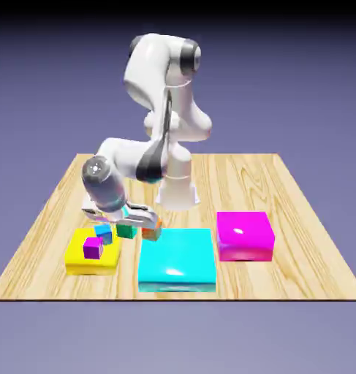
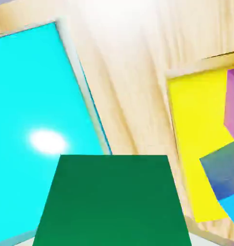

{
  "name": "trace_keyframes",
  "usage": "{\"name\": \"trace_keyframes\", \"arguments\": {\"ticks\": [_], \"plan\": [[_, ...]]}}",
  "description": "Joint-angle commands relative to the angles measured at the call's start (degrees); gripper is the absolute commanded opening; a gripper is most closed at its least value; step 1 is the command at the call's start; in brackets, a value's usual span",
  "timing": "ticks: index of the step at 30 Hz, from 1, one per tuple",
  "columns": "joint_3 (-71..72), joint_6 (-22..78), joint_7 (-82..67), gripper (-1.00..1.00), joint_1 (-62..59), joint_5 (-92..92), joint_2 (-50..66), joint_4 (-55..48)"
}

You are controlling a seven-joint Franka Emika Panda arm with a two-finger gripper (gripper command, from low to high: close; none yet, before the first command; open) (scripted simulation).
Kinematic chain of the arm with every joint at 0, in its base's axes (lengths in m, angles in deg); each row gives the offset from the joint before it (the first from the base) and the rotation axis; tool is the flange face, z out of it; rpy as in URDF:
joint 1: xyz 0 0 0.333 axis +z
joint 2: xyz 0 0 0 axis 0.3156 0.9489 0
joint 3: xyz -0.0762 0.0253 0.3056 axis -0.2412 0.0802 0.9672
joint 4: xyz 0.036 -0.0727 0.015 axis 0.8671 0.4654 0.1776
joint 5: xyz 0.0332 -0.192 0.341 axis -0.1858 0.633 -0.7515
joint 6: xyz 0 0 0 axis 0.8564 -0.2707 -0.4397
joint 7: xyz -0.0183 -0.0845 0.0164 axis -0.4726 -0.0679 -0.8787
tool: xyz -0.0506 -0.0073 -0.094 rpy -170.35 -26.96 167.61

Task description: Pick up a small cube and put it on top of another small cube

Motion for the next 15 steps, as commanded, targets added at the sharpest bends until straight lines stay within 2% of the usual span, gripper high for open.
{"name": "trace_keyframes", "arguments": {"ticks": [1,7,12,13,15], "plan": [[0.08,-0.08,0.99,-1.0,0.21,-0.08,-1.96,2.08],[0.42,-0.46,5.4,-1.0,1.2,-1.16,-11.04,11.69],[0.72,-10.96,4.66,-1.0,1.41,-2.08,-7.66,18.91],[0.72,-10.96,4.66,1.0,1.41,-2.08,-7.66,18.91],[0.64,-8.47,4.83,1.0,1.36,-1.86,-8.46,17.2]]}}
